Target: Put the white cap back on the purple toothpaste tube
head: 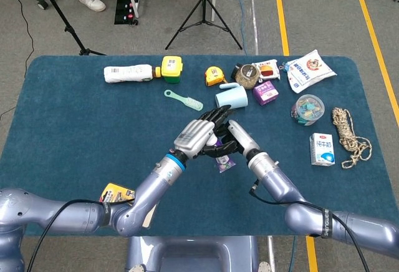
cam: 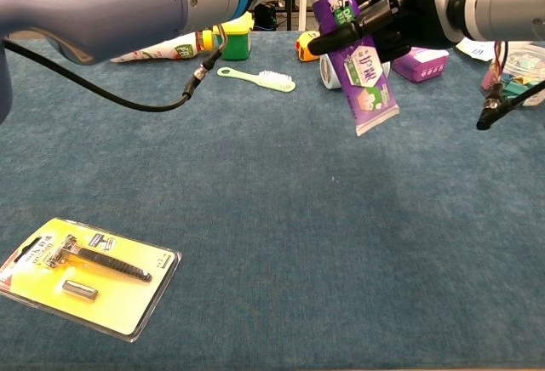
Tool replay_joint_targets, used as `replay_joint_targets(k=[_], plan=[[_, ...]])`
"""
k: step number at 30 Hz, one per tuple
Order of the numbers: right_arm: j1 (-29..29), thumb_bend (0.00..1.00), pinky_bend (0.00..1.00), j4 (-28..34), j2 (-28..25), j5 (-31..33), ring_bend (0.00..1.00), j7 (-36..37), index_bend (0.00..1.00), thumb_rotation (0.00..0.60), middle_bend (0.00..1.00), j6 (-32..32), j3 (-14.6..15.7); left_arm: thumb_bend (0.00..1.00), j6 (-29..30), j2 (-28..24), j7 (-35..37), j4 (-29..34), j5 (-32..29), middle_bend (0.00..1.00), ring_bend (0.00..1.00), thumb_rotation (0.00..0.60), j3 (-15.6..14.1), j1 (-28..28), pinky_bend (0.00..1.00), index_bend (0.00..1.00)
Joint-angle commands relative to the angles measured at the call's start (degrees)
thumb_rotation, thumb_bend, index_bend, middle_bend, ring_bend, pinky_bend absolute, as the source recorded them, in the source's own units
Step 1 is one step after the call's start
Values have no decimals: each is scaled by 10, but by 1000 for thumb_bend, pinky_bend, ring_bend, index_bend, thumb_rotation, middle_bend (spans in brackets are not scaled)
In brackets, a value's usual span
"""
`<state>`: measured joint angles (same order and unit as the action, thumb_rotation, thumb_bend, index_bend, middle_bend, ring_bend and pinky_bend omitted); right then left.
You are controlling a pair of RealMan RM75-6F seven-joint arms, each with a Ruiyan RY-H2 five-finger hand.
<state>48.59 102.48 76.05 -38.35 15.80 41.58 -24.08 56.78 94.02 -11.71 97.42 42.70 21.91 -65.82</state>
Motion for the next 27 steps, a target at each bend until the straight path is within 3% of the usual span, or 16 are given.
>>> replay_joint_targets(k=[1, 27], plan=[[0, 263, 990, 0, 0, 0, 1000, 1, 865, 600, 924, 1, 0, 55, -2, 1, 1, 0, 0, 0, 0, 0, 1, 0, 76, 20], [-1, 264, 997, -4, -5, 4, 1000, 21, 866, 600, 934, -3, -2, 55, -3, 12, -5, 0, 4, 0, 0, 0, 5, 5, 75, 16]])
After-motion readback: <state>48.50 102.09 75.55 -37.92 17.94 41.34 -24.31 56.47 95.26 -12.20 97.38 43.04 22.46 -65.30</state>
